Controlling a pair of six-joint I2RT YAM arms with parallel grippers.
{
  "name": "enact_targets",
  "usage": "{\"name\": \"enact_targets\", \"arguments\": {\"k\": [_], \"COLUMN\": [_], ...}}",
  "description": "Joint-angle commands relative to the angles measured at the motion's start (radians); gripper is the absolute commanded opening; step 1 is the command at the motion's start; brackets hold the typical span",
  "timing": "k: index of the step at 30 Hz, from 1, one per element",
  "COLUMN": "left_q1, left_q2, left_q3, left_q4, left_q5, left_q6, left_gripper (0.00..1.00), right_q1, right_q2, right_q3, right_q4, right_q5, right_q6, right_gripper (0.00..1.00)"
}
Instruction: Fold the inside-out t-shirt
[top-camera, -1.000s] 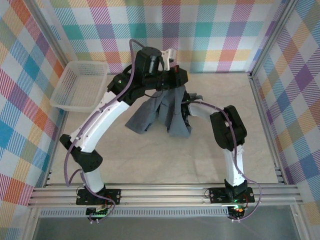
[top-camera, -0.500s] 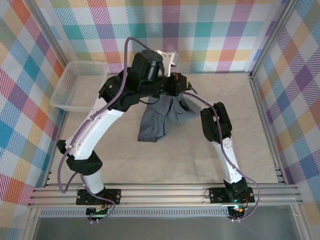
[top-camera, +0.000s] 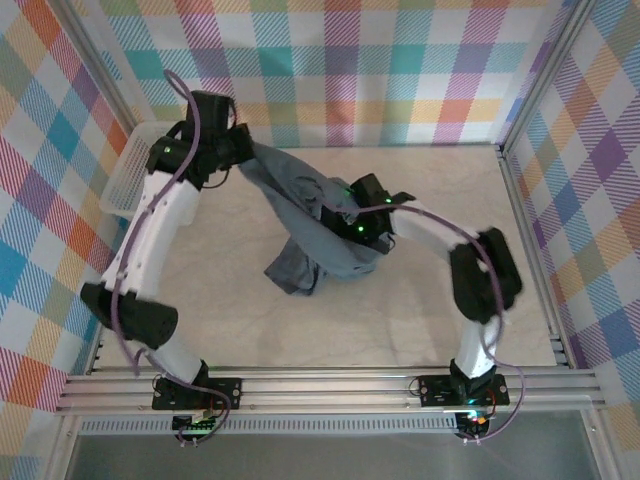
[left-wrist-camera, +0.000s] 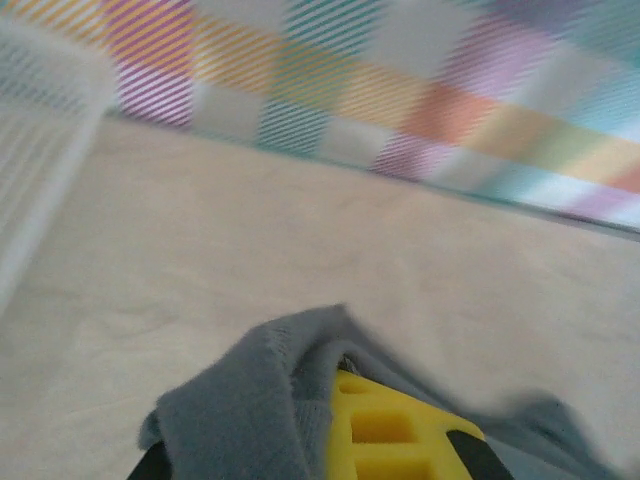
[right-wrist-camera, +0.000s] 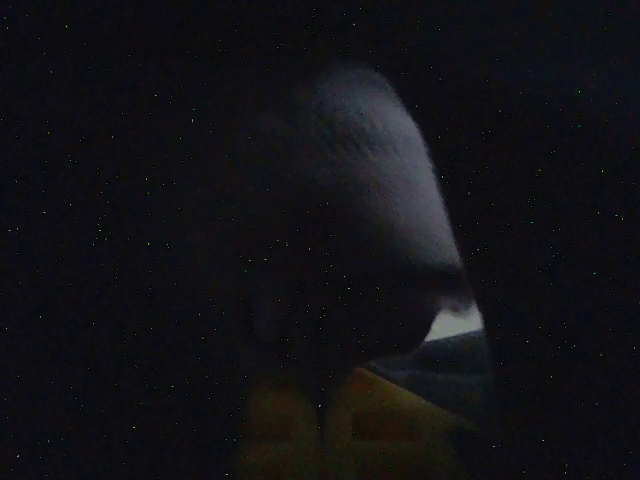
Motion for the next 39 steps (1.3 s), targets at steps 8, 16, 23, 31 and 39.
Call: {"name": "enact_targets", "arguments": {"k": [8,16,23,31,39], "left_q1": [0.075,0.037,-0.141,-0.131,-0.094], "left_q2": [0.047,-0.337,-0.239,0.097,0.007], "left_q3": [-0.637,-0.822,-0.751,-0.659,-0.819], "left_q4": [0.346,0.486,0.605,0.394,0.438], "left_q5": [0.184,0.523,0.604,0.413,0.364], "left_q6": [-0.097,-0.136,-0.265,-0.312,-0.329], "left_gripper": [0.33,0.76,0.81,0.54,0.0], "right_q1": [-0.1,-0.097,-0.086,-0.096,-0.1], "right_q2": [-0.294,-0.204,-0.217,-0.422,-0.858], "right_q3": [0.03,0.076,0.073,-0.003,-0.557], "right_q4": [0.497,0.498,0.514,0.502,0.427], "right_q5": [-0.333,-0.375,-0.403,-0.311,0.136], "right_q6": [0.374,0.429,0.444,0.4,0.341], "right_gripper": [0.0,0.0,0.0,0.0,0.0]}}
